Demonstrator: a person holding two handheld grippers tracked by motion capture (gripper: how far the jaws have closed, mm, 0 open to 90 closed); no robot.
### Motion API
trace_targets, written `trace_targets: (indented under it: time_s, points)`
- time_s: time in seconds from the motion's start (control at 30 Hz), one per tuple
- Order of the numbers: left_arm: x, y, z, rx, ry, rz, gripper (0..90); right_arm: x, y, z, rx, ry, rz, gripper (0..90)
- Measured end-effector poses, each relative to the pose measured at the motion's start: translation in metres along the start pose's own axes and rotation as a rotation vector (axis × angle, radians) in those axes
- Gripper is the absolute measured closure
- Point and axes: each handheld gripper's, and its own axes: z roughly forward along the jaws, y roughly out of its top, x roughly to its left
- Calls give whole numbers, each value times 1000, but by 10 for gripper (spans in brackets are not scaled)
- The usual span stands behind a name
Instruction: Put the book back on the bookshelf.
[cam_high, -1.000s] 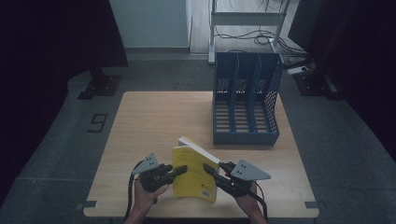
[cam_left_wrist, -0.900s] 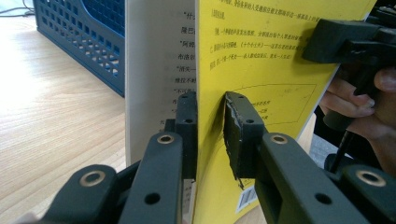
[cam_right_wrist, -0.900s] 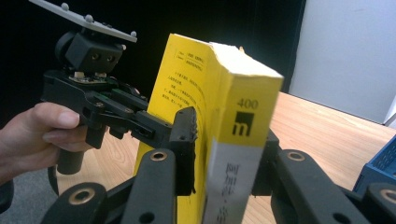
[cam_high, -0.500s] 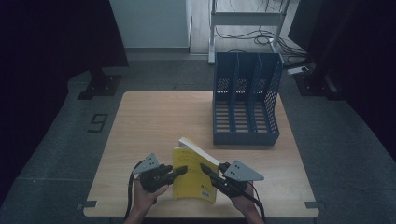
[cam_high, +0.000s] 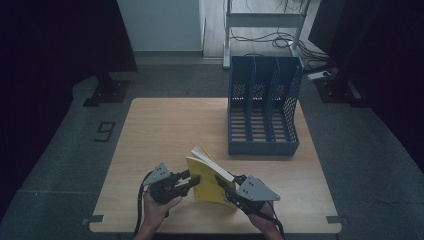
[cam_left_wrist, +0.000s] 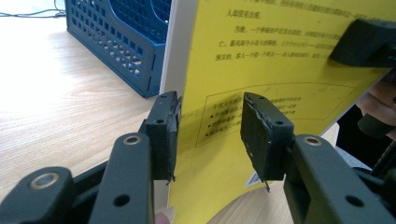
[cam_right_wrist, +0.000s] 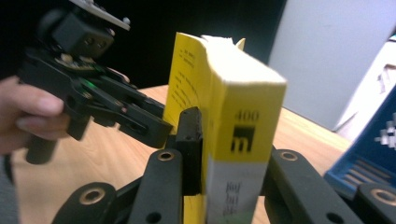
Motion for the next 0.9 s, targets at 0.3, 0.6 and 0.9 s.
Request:
trace_targets:
  time_s: [0.3, 0.6, 0.9]
  points:
    - [-6, 0, 4, 12, -26, 25, 563, 4, -6, 11, 35, 33, 6, 679]
    - [-2, -1, 4, 22, -11, -4, 518, 0, -7, 12, 20, 53, 51, 735]
    - [0, -2, 5, 18, 12, -10, 435, -2, -7, 12, 23, 26, 74, 742]
